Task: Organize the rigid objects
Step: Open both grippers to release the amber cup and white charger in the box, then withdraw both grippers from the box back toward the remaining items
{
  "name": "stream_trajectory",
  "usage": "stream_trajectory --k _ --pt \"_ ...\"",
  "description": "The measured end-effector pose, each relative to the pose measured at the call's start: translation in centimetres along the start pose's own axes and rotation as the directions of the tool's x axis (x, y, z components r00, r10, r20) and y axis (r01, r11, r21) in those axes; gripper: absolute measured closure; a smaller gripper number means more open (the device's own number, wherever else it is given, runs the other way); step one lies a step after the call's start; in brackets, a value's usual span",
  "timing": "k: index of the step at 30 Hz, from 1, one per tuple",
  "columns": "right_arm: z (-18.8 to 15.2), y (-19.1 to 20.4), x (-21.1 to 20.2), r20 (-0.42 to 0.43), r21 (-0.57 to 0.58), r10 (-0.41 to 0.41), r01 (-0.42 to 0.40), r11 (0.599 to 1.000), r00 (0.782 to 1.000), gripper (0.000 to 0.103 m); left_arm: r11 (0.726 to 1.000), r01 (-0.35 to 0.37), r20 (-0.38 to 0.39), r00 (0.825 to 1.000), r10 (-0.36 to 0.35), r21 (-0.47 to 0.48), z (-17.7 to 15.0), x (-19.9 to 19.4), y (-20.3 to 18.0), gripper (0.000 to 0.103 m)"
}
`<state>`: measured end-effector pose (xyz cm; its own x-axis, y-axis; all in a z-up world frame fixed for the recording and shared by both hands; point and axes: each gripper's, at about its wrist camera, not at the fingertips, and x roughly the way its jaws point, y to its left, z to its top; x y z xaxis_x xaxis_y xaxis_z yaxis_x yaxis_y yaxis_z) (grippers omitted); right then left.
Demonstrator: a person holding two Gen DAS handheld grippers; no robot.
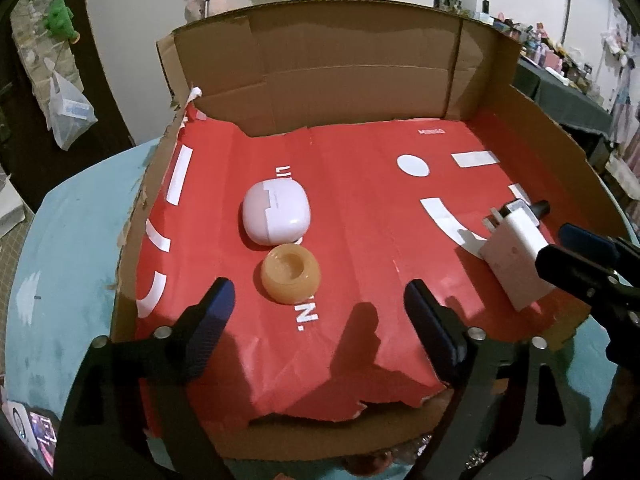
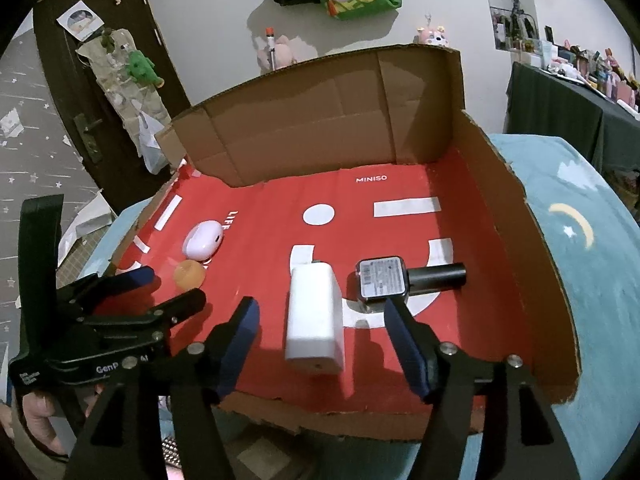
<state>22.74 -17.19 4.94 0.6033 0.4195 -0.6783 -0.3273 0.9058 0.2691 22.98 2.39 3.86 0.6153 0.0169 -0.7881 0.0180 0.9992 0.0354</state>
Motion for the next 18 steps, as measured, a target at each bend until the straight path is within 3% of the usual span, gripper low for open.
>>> stream_trajectory --k 2,18 --pt "-0.1 0.0 -0.3 0.004 0.000 0.003 -0.003 1.000 1.000 0.031 1.000 -0.012 0.015 1.000 0.012 0.005 -0.2 -0.5 -0.1 0.003" --pt "-0.5 0.8 -3.4 0.075 -0.006 0.044 -0.043 0.999 0.996 0.005 0.999 0.018 0.057 0.998 -0.016 -0.049 -1.2 -3.2 0.9 0.000"
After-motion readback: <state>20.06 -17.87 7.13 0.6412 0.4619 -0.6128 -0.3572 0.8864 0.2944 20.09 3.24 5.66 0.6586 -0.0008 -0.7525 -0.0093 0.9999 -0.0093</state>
